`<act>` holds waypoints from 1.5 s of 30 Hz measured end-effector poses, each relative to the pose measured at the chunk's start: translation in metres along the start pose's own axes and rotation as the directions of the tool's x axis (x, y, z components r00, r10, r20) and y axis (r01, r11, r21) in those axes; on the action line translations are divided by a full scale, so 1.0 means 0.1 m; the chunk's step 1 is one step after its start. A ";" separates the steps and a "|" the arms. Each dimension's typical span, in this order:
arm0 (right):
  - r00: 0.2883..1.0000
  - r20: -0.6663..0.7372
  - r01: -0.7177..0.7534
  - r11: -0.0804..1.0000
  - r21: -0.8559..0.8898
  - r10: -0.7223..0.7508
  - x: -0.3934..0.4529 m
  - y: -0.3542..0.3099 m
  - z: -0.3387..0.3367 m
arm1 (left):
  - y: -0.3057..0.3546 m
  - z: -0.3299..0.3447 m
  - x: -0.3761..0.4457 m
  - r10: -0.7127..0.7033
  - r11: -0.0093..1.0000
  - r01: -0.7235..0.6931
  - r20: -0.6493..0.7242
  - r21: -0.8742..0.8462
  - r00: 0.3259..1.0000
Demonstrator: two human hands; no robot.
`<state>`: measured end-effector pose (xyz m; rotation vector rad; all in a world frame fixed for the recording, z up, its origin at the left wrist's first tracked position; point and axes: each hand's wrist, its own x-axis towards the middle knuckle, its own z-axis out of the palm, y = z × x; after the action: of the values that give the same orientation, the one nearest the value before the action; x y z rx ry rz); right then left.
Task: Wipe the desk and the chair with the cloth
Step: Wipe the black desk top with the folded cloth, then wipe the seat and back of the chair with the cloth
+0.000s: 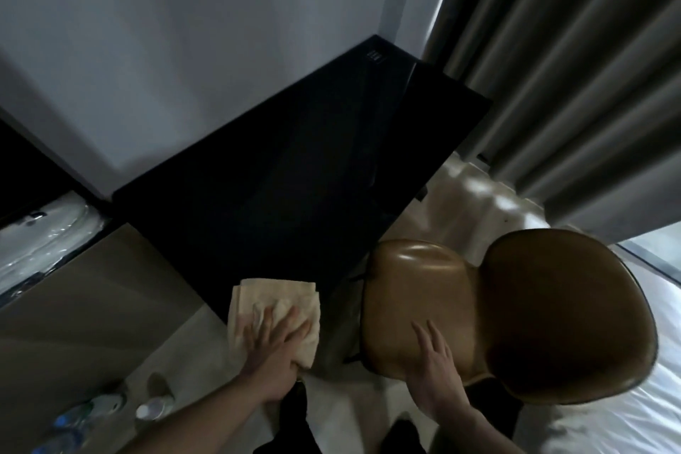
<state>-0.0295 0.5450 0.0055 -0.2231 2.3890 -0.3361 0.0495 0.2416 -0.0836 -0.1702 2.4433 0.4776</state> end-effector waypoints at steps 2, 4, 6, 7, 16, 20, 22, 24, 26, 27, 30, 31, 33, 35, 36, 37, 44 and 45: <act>0.998 -0.034 -0.049 0.991 0.128 0.054 -0.06 0.22 -0.03 | 0.15 0.07 0.05 -0.064 0.996 0.065 0.023 -0.053 0.998; 0.995 -0.071 -0.056 0.983 0.174 0.069 -0.10 0.46 -0.05 | 0.36 0.12 0.10 -0.143 0.980 0.148 0.046 -0.134 0.989; 0.994 -0.074 -0.057 0.975 0.216 0.074 -0.14 0.72 -0.13 | 0.58 0.12 0.14 -0.207 0.951 0.212 0.046 -0.226 0.977; 0.994 -0.077 -0.056 0.970 0.236 0.076 -0.15 0.86 -0.17 | 0.68 0.12 0.16 -0.229 0.938 0.231 0.037 -0.258 0.973; 0.994 -0.106 0.058 0.970 0.237 -0.034 -0.24 2.31 -0.66 | 1.71 0.15 0.10 -0.396 0.684 0.212 -0.110 -0.698 0.912; 0.996 -0.069 0.061 0.980 0.190 -0.049 -0.18 2.67 -0.90 | 2.18 0.14 0.07 -0.513 0.463 0.191 -0.086 -0.865 0.854; 0.995 -0.078 0.076 0.984 0.161 -0.064 -0.13 2.78 -0.97 | 2.34 0.20 0.12 -0.566 0.241 0.201 0.031 -0.950 0.824; 0.994 -0.088 0.078 0.984 0.158 -0.065 -0.07 2.87 -1.03 | 2.50 0.22 0.16 -0.546 0.060 0.168 0.109 -0.984 0.830; 0.994 -0.094 0.066 0.987 0.145 -0.053 -0.04 2.95 -1.05 | 2.67 0.22 0.23 -0.490 0.026 0.165 0.131 -0.986 0.862; 0.994 -0.098 0.054 0.990 0.130 -0.041 -0.02 2.99 -1.05 | 2.75 0.21 0.29 -0.458 0.056 0.173 0.129 -0.983 0.880; 0.994 -0.108 0.018 0.995 0.099 -0.008 0.00 3.09 -1.06 | 2.95 0.12 0.52 -0.383 0.327 0.178 0.042 -0.928 0.923; 0.994 -0.107 0.019 0.996 0.091 -0.009 0.02 3.11 -1.06 | 3.01 0.09 0.60 -0.348 0.407 0.148 -0.003 -0.901 0.938; 0.994 -0.107 0.018 0.998 0.068 -0.010 0.06 3.14 -1.08 | 3.06 0.09 0.74 -0.308 0.509 0.119 -0.051 -0.853 0.950; 0.996 -0.086 0.004 0.998 0.062 0.001 0.07 3.12 -1.07 | 3.06 0.15 0.82 -0.304 0.560 0.123 -0.065 -0.819 0.950; 0.997 -0.077 0.007 0.998 0.065 -0.002 0.08 3.10 -1.06 | 3.05 0.19 0.85 -0.309 0.563 0.134 -0.058 -0.816 0.949; 0.998 -0.068 0.013 0.998 0.063 -0.009 0.11 3.09 -1.05 | 3.05 0.22 0.86 -0.316 0.558 0.144 -0.049 -0.817 0.947; 0.995 0.062 0.077 0.997 0.000 -0.077 0.45 3.03 -1.17 | 3.16 0.29 1.05 -0.377 0.615 0.220 -0.038 -0.757 0.925; 0.993 0.082 0.091 0.996 -0.005 -0.090 0.53 3.03 -1.19 | 3.17 0.32 1.11 -0.370 0.640 0.211 -0.056 -0.739 0.927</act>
<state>-0.1693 0.8413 -0.0328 -0.3433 2.3049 -0.3518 -0.0949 0.5468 -0.0815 -0.9844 2.2022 1.3165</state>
